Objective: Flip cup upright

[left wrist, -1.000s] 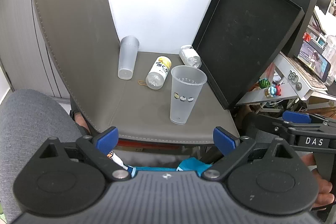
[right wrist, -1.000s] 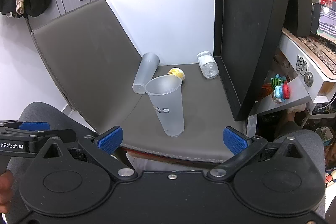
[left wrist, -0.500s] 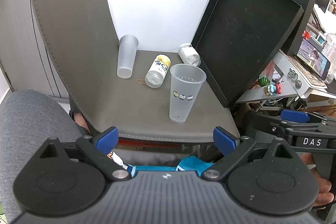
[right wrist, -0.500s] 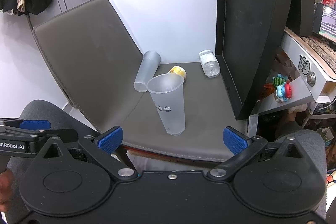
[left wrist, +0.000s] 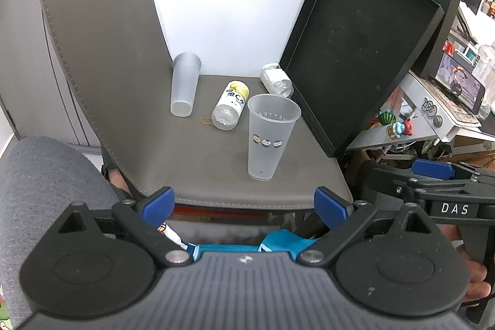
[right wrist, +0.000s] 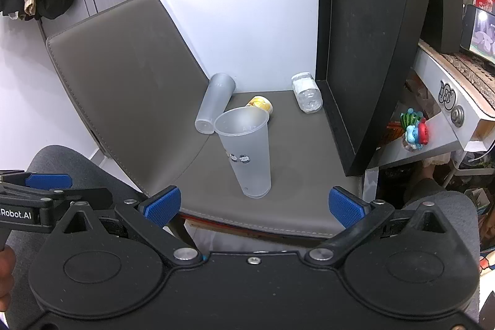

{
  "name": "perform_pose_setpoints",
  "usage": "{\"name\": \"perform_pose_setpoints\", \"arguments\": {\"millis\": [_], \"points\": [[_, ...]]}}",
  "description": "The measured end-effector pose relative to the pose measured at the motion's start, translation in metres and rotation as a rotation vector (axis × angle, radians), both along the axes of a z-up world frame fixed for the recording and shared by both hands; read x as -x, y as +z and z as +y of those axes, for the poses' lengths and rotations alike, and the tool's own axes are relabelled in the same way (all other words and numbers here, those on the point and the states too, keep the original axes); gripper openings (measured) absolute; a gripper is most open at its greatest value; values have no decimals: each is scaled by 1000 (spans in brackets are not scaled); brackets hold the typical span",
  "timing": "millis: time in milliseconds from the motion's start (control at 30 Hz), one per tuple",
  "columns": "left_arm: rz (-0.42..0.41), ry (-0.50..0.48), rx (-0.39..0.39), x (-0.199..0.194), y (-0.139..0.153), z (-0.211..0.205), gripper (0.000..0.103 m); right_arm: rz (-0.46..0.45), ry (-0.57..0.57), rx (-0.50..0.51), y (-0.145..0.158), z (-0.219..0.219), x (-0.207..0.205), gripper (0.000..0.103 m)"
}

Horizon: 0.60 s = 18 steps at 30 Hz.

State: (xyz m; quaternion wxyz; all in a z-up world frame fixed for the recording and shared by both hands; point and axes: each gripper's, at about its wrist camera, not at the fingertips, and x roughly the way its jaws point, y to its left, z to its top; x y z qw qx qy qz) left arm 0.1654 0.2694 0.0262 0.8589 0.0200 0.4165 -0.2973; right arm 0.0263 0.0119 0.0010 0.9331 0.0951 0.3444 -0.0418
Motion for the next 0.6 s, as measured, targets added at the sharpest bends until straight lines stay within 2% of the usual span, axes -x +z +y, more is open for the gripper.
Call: {"name": "perform_pose_setpoints", "arguments": {"millis": [600], "points": [[9, 0, -9, -2, 0, 1, 96, 5, 12, -2, 0, 1, -3, 103]]}}
